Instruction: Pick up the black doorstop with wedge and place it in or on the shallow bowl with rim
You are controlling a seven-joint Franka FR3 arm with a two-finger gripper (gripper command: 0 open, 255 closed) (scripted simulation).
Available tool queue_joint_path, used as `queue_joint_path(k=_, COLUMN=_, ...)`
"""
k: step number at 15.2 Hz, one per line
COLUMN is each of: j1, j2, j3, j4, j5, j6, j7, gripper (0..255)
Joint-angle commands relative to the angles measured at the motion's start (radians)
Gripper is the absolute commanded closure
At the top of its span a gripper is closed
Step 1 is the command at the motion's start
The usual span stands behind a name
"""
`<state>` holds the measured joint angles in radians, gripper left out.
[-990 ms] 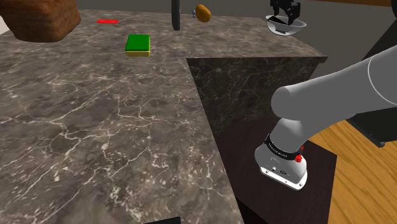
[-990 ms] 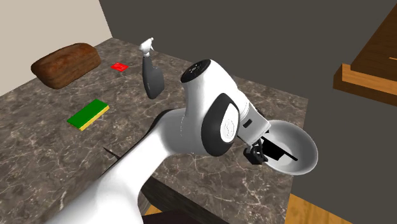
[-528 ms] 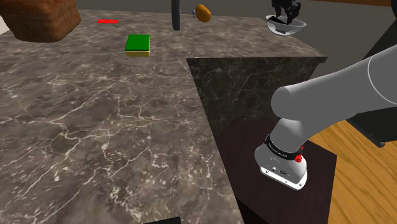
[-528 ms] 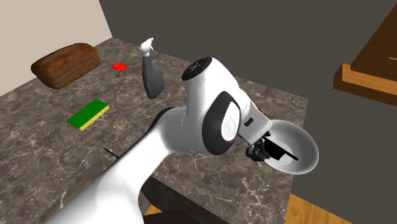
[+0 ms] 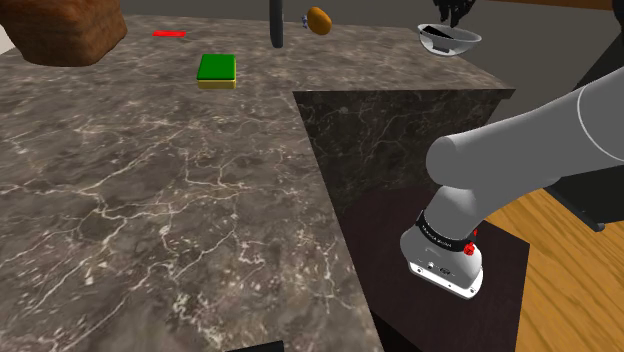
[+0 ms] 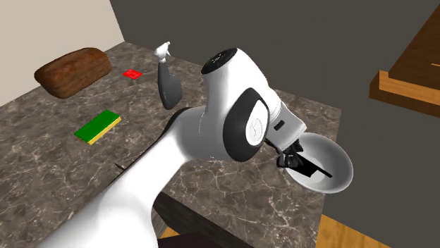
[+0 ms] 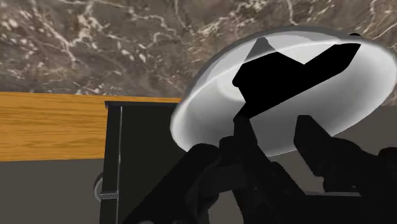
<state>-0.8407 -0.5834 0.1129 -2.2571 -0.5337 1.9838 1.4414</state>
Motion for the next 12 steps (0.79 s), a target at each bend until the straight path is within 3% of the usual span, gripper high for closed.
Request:
queue_joint_path(k=1, j1=0.015, j2=0.036, j3=-0.081, j4=0.053, j5=0.111, j6=-0.011, j7=-0.061, gripper=0)
queue_joint_path(k=6, j1=0.091, j2=0.278, j3=-0.496, j4=0.287, j5=0.715, j6=-0.168, j7=-0.359, gripper=0)
queue_joint_path(k=7, j1=0.094, j2=0.312, j3=-0.537, j4=0.308, j5=0.784, j6=-0.198, j7=-0.39, gripper=0)
queue_joint_path(k=12, j1=0.096, j2=0.315, j3=-0.525, j4=0.247, j5=0.792, j6=-0.132, j7=-0.394, gripper=0)
